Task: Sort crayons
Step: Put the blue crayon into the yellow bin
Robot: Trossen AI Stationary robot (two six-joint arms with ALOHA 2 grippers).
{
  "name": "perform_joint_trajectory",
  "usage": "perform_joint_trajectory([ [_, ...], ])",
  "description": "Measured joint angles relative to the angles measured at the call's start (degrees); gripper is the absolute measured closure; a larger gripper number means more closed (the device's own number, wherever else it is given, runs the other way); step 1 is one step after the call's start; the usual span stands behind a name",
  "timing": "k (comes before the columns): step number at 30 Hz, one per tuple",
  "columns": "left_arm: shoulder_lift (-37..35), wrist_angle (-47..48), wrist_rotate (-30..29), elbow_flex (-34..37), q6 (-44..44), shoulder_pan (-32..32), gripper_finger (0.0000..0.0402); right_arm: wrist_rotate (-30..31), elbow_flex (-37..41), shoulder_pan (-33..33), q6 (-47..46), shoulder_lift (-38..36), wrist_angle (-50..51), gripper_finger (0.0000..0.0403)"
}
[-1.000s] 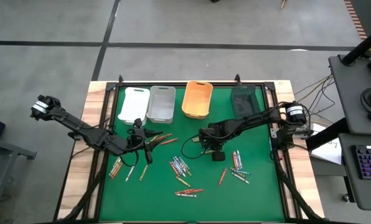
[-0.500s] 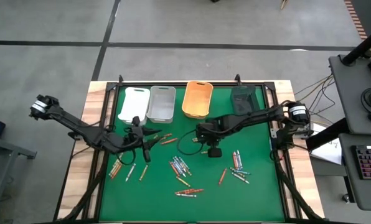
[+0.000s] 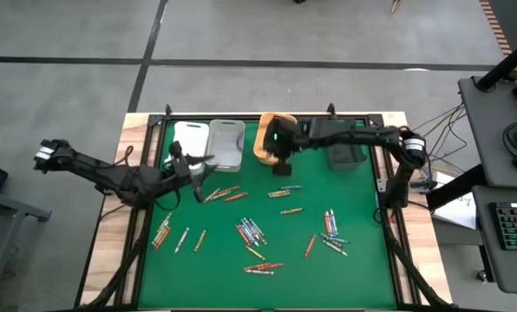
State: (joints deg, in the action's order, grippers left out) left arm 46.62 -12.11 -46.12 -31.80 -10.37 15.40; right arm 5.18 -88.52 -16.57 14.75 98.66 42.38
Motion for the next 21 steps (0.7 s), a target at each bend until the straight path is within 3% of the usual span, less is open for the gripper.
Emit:
perform_joint_trajectory([
  [3,-1.1,2.4,0.1,0.0,-0.5,-5.7,0.0287,-0.2,-0.1,-5.4,2.3,0.6,-2.5,0.0391],
  [8,-0.4,3.6,2.4,1.0,14.9,-9.8,0.0287,-0.5,-0.1,-12.2,2.4,1.0,-2.3,0.0391],
  [11,0.8,0.9,2.4,1.0,18.4,-10.0,0.0287,-0.7,-1.7,-14.3,0.1,1.0,0.3,0.0391],
  [15,1.6,-1.8,2.6,0.2,17.0,-10.0,0.0287,-0.7,-2.0,-15.3,0.0,0.9,1.1,0.0391],
  [21,2.4,-1.8,14.7,0.0,11.7,-9.1,0.0287,-0.7,-0.5,-13.6,2.0,0.9,1.3,0.0391],
])
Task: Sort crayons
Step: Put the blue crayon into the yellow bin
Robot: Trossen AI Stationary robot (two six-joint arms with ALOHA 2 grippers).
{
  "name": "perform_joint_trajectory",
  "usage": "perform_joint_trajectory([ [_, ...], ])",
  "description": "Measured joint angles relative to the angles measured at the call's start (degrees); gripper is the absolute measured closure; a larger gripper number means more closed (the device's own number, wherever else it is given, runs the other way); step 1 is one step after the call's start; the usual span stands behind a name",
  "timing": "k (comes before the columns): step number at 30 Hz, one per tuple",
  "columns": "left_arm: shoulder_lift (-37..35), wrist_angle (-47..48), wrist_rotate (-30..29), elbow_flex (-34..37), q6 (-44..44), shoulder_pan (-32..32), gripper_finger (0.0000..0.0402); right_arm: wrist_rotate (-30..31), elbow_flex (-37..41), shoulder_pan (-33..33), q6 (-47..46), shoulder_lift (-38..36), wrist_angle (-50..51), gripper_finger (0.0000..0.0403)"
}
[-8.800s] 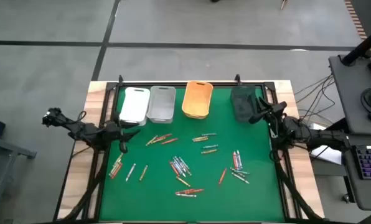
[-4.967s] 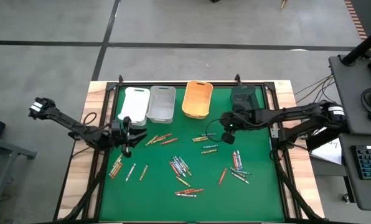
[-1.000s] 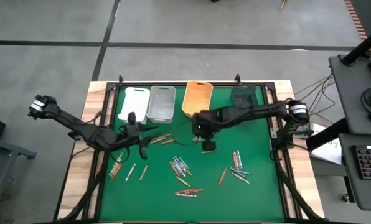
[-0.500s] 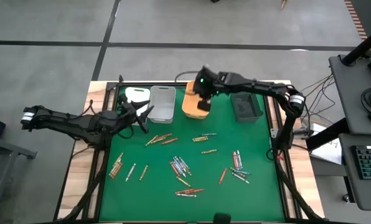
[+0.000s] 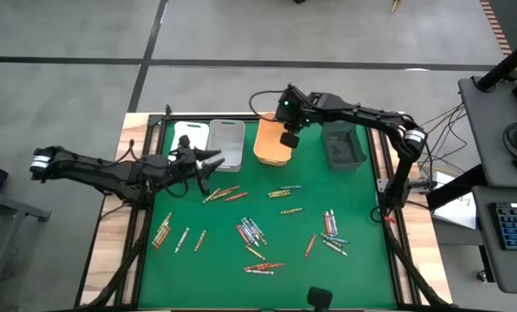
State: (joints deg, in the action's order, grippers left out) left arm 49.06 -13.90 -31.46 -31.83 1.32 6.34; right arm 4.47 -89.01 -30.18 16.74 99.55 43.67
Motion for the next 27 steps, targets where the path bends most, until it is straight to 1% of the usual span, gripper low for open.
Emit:
perform_joint_trajectory([
  [6,0.1,0.0,0.7,0.0,6.8,0.6,0.0287,-0.1,-1.0,0.8,-1.2,0.0,0.2,0.0391],
  [10,-0.1,2.7,0.6,0.0,6.2,0.6,0.0287,0.1,-1.1,0.8,-1.7,0.0,-0.3,0.0391],
  [15,0.4,4.7,0.6,0.4,5.2,0.6,0.0287,0.1,-0.9,0.8,-0.6,0.4,-5.1,0.0391],
  [18,0.3,4.4,0.6,0.4,5.7,0.7,0.0287,0.1,-0.9,0.8,-0.2,1.7,-8.6,0.0391],
  [21,0.1,4.4,0.9,0.4,9.2,1.8,0.0287,0.1,-2.3,0.8,-0.8,3.7,-10.8,0.0391],
  [27,-1.1,5.1,0.9,0.2,9.7,5.1,0.0287,0.2,-5.7,0.8,-2.6,7.8,-10.5,0.0391],
])
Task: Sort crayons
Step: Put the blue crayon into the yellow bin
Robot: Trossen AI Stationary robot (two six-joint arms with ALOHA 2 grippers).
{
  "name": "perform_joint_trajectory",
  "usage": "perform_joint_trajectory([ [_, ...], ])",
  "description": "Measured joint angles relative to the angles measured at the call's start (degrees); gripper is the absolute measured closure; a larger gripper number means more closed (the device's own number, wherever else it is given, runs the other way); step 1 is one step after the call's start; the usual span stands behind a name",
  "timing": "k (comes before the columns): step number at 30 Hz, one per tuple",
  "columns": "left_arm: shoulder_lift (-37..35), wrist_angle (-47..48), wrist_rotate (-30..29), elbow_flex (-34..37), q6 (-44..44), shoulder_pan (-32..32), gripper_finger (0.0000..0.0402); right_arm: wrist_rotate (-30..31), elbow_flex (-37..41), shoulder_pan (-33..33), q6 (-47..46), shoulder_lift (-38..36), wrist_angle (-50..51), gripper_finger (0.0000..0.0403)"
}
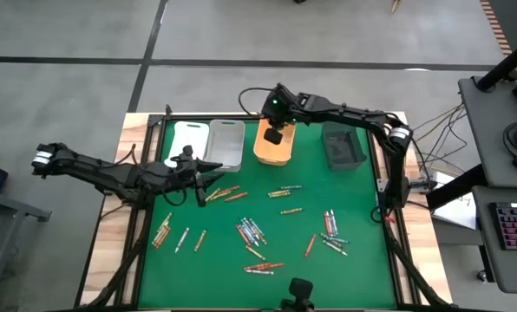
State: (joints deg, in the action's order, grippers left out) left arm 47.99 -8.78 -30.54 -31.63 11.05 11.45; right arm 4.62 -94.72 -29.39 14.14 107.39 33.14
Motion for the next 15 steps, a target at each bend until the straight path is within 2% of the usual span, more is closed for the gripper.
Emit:
perform_joint_trajectory([
  [6,-4.0,2.5,-0.4,-0.2,-2.3,-0.1,0.0287,0.0,-5.9,0.0,-0.3,4.6,6.0,0.0391],
  [15,-7.9,3.9,-0.5,-0.2,-4.5,-0.1,0.0287,0.1,-20.7,0.0,1.5,14.8,27.7,0.0391],
])
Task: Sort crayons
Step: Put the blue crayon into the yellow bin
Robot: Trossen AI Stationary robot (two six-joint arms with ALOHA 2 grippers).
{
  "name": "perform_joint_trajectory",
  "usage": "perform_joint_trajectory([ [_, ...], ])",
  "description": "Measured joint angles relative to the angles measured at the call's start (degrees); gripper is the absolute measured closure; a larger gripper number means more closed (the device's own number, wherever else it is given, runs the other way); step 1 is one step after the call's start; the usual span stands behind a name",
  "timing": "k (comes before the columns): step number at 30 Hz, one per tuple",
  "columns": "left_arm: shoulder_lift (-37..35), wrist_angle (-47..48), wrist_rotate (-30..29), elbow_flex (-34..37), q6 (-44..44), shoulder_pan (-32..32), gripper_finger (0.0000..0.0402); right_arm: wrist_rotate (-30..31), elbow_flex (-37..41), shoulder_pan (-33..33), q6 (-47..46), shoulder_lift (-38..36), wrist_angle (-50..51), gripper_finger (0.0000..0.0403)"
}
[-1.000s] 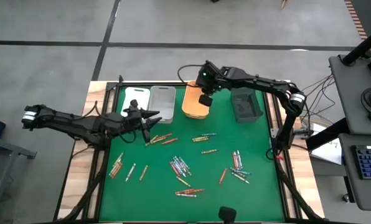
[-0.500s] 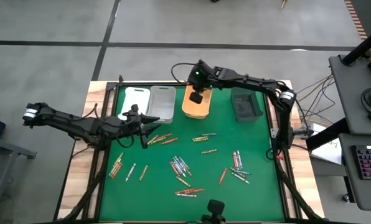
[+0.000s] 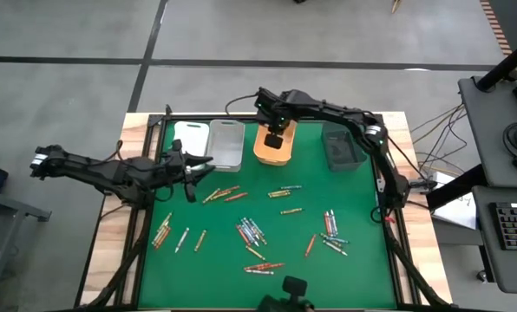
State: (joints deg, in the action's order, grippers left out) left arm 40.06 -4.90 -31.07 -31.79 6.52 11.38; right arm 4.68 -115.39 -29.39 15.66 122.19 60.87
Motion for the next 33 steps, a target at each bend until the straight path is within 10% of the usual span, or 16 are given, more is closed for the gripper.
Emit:
perform_joint_trajectory([
  [33,-2.3,2.9,-4.5,0.0,-1.8,0.0,0.0287,7.4,-2.1,-1.9,6.1,7.4,0.1,0.0390],
])
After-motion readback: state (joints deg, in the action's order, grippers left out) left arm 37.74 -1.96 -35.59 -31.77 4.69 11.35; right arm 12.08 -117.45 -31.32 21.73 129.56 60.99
